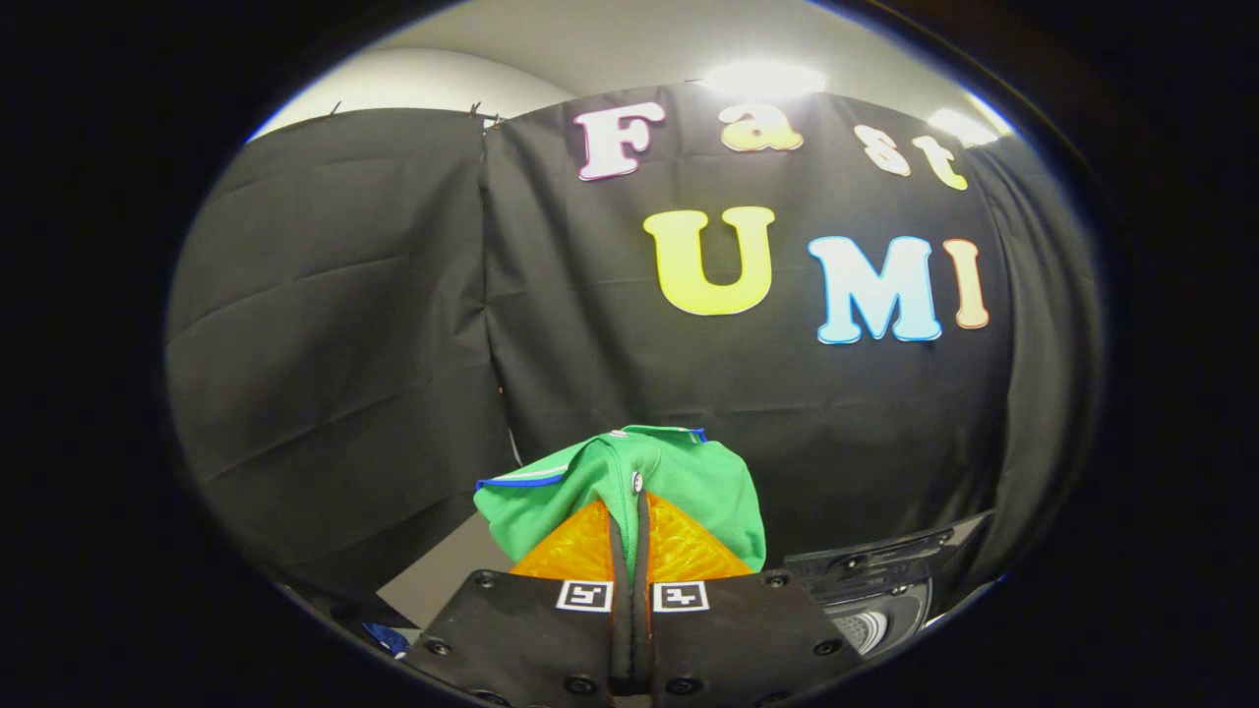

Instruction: Put the clothes into the washing machine and then close the washing machine lid.

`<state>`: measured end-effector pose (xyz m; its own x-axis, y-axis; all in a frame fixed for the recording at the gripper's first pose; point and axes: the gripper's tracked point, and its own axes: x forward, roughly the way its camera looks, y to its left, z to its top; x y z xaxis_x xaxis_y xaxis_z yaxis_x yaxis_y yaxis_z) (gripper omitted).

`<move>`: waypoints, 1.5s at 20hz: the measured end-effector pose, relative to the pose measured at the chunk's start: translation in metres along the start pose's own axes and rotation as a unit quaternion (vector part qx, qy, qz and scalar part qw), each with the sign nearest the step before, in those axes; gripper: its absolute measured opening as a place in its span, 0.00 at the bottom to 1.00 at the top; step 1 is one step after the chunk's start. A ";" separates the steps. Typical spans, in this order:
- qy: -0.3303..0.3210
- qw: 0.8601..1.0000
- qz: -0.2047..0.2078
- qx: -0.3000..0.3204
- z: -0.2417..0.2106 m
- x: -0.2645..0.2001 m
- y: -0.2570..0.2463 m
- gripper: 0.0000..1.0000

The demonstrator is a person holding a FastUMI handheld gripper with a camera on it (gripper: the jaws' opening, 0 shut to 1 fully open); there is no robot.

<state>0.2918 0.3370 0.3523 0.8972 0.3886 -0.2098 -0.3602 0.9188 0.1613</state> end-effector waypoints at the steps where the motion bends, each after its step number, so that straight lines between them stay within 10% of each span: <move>1: -0.001 1.000 -0.005 0.003 0.001 -0.003 -0.009 0.01; 30: 0.039 0.995 -0.080 0.041 -0.096 -0.050 -0.265 0.01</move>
<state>0.3182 0.0805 0.2276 0.9179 0.2445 -0.3126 -0.1894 0.9621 0.1964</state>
